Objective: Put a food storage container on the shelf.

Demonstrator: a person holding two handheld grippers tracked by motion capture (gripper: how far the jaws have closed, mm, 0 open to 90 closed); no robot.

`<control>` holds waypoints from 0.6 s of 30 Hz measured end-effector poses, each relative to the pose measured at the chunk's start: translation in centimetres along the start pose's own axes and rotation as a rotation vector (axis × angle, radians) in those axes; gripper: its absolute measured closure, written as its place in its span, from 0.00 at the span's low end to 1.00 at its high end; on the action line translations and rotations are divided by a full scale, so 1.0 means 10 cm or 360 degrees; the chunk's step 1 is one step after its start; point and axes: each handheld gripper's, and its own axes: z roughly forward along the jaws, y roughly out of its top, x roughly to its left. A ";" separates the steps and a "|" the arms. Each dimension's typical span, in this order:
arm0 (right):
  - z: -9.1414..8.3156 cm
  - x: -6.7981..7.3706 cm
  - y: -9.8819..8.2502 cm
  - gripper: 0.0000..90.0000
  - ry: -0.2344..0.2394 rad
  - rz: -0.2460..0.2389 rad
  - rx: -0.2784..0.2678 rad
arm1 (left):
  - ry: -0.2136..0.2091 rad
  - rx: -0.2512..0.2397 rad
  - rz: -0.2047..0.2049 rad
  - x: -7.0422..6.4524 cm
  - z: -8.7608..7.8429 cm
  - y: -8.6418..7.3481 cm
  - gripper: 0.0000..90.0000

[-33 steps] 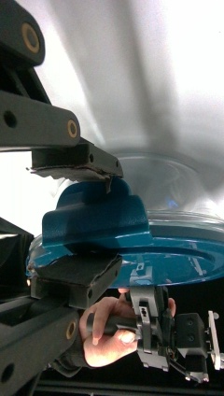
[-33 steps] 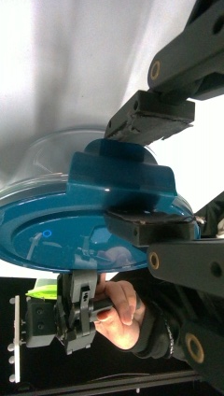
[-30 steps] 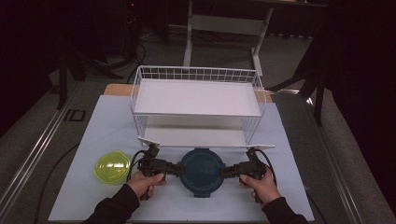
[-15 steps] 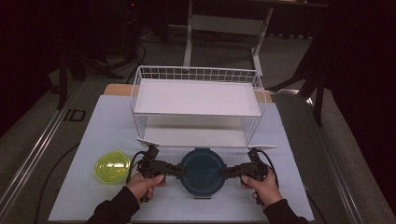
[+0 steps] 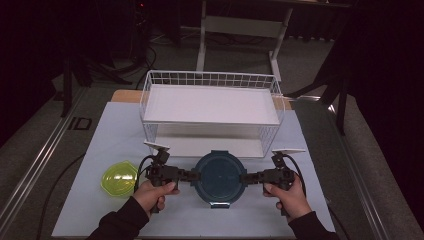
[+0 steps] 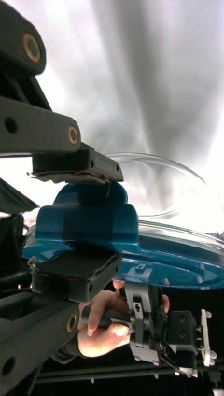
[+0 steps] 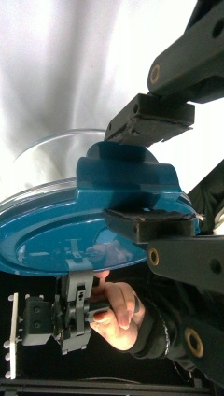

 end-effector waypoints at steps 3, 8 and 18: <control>-0.06 0.06 0.01 0.63 0.0001 -0.0017 -0.0010 | -0.0007 -0.0013 0.0024 -0.10 -0.04 0.02 0.63; -0.18 0.23 0.08 0.63 0.0012 -0.0048 -0.0048 | -0.0008 -0.0038 0.0063 -0.26 -0.12 0.12 0.63; -0.43 0.65 0.33 0.63 0.0025 -0.0159 -0.0128 | -0.0015 -0.0134 0.0187 -0.72 -0.42 0.42 0.63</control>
